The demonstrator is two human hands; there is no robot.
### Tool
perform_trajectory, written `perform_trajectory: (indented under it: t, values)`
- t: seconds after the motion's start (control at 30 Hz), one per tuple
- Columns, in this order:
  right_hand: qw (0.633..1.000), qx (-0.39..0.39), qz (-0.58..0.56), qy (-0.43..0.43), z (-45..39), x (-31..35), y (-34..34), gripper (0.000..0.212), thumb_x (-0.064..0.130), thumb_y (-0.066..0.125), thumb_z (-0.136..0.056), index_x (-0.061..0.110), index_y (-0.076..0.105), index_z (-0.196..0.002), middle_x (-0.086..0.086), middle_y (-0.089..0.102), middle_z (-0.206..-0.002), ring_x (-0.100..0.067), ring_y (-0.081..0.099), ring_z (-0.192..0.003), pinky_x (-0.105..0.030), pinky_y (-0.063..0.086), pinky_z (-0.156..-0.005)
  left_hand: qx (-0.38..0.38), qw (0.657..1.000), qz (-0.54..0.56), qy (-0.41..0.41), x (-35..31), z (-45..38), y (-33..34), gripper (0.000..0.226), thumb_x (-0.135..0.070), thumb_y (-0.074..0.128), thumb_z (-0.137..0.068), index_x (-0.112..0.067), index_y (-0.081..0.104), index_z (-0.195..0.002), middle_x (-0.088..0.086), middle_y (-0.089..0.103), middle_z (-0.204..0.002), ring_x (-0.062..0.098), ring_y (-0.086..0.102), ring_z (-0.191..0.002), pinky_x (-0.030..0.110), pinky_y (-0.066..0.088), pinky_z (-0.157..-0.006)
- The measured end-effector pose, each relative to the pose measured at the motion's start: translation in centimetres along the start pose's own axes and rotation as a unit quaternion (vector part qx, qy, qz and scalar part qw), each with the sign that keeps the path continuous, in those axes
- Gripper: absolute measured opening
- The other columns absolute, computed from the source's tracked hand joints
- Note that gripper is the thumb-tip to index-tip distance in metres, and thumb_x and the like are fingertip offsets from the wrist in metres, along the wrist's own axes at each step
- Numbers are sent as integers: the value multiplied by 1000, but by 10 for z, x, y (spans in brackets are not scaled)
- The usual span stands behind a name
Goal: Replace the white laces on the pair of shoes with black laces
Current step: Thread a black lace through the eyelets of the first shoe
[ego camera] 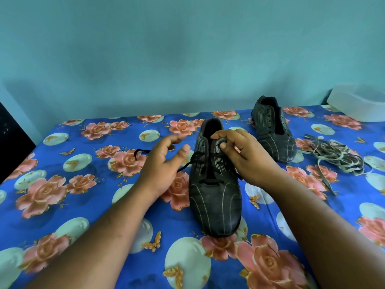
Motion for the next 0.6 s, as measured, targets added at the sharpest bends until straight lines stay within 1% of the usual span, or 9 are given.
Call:
perform_trajectory:
  t: [0.07,0.13,0.2,0.3,0.33,0.4,0.5,0.57,0.6]
  values:
    - [1000,1,4,-6,0,1,0,22,52,38,-97,61,50,-114,9,59,-102,-20,52,-103,-54,47,-91,32,999,-12,31,-7,5,8,19,-43,66,-94,-28,71,-105,-15,67,-115,1,60,-114,26,46,-100]
    - [1000,-2,6,-3,1,1,1,27,51,40,-98,54,52,-122,12,55,-96,-20,52,-101,-54,47,-90,38,998,-20,40,-11,7,10,9,-35,70,-93,-26,71,-96,-14,66,-113,-3,59,-112,17,42,-96]
    - [1000,2,7,2,1,0,1,30,51,41,-97,51,52,-124,14,52,-95,-20,51,-102,-55,46,-92,37,998,-33,44,-12,5,8,3,-26,71,-93,-24,70,-91,-12,66,-113,-4,59,-110,11,40,-91]
    - [1000,6,6,2,1,1,1,27,52,40,-97,52,52,-122,11,55,-98,-19,51,-102,-54,47,-91,17,999,-19,27,-6,2,3,4,-24,67,-97,-25,68,-94,-10,67,-110,0,60,-108,16,43,-94]
    - [1000,6,6,3,1,1,0,27,52,41,-97,53,52,-121,10,55,-97,-19,52,-101,-54,47,-91,-8,1000,-7,10,-5,0,-1,4,-25,66,-99,-27,67,-95,-10,68,-108,-1,61,-105,18,45,-93]
    - [1000,7,5,2,1,2,-1,25,51,40,-97,56,52,-119,10,56,-97,-19,52,-101,-54,47,-90,-93,995,8,-35,4,-6,-17,6,-29,61,-101,-31,65,-96,-10,68,-104,-4,61,-93,21,47,-87]
    - [1000,9,7,-6,1,4,-2,21,52,39,-97,72,43,-103,5,62,-107,-20,53,-103,-54,47,-91,-235,965,55,-104,18,-10,-46,12,-36,56,-104,-31,61,-95,-4,63,-91,14,57,-74,32,47,-75]
    - [1000,10,8,-5,1,5,-2,22,53,39,-96,74,41,-103,5,62,-107,-20,53,-104,-54,47,-91,-273,947,92,-143,31,-13,-58,13,-37,57,-103,-30,61,-93,3,60,-87,22,56,-64,32,49,-64]
    - [1000,11,8,-3,1,5,-2,21,54,39,-96,74,41,-102,6,62,-107,-19,53,-104,-54,47,-92,-278,945,88,-147,35,-13,-61,13,-41,59,-101,-31,62,-93,4,62,-93,25,60,-64,33,53,-64]
Point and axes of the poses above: each hand's wrist, its own z-axis away from the middle knuckle, its own y-axis out of the palm, x = y × z, the point moved 5 cm from there along -z, towards the middle knuckle
